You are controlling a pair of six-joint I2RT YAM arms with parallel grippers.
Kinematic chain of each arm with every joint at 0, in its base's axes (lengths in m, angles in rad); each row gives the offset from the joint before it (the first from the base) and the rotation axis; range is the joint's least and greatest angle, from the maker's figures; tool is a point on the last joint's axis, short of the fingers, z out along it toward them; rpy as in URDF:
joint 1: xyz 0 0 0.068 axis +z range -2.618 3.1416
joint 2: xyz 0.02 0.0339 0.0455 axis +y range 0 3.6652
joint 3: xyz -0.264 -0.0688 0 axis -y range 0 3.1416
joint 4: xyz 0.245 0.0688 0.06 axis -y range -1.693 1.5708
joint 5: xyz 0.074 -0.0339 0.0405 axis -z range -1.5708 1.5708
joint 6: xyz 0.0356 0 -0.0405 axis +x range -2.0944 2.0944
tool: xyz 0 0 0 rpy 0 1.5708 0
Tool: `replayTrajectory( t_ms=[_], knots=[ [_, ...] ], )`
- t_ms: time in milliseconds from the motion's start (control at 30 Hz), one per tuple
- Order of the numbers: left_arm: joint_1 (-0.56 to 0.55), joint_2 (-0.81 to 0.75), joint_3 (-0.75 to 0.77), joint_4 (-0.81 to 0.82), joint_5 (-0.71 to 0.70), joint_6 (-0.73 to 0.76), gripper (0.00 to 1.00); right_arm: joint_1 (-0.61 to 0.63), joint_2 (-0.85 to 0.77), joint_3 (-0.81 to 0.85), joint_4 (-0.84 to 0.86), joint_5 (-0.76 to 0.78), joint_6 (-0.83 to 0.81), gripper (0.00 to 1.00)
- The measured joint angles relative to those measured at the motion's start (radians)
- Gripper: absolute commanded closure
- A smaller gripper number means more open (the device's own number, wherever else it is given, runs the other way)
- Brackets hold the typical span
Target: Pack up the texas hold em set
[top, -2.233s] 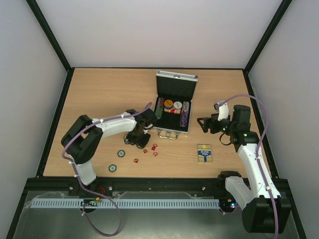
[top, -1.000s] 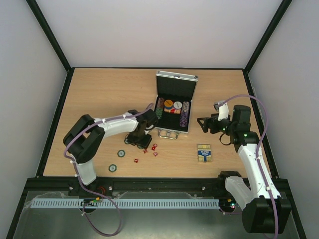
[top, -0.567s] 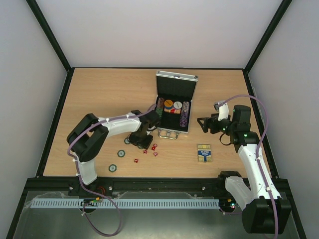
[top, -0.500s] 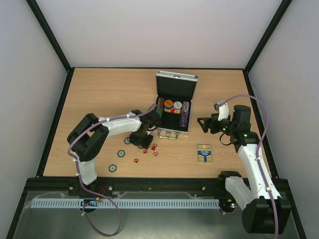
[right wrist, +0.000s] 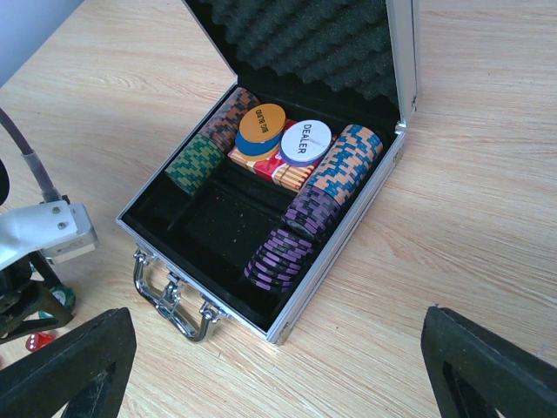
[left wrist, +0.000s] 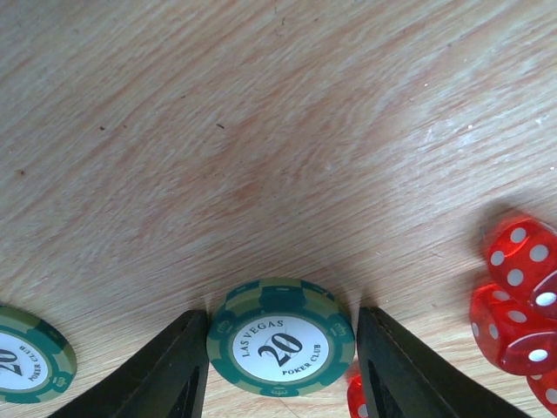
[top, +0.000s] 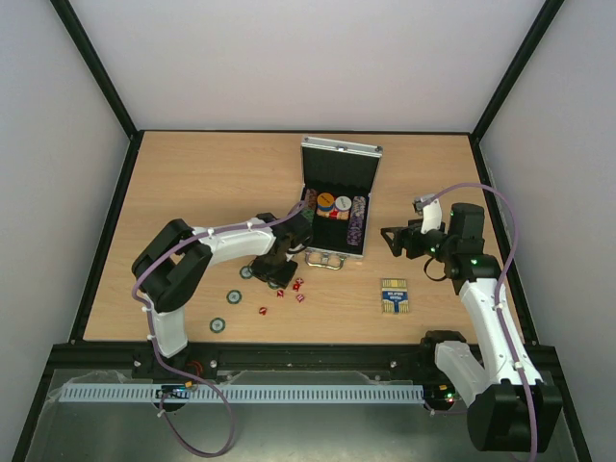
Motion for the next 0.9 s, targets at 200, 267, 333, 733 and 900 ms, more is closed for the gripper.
replayTrajectory(
  t_ms=[200, 267, 333, 733, 900],
  knots=[
    [-0.001, 0.0, 0.002, -0.006, -0.013, 0.0, 0.45, 0.0, 0.0, 0.0, 0.0, 0.0, 0.0, 0.09],
    [-0.002, 0.0, 0.002, -0.008, -0.018, 0.0, 0.45, 0.0, 0.0, 0.0, 0.0, 0.0, 0.0, 0.09],
    [-0.002, 0.0, 0.002, -0.008, -0.019, 0.0, 0.46, 0.0, 0.0, 0.0, 0.0, 0.0, 0.0, 0.09],
    [-0.002, -0.008, -0.01, 0.001, -0.009, 0.0, 0.5, 0.0, 0.0, 0.0, 0.0, 0.0, 0.0, 0.09],
    [-0.002, -0.019, -0.027, 0.004, 0.003, 0.0, 0.51, 0.0, 0.0, 0.0, 0.0, 0.0, 0.0, 0.09]
  ],
)
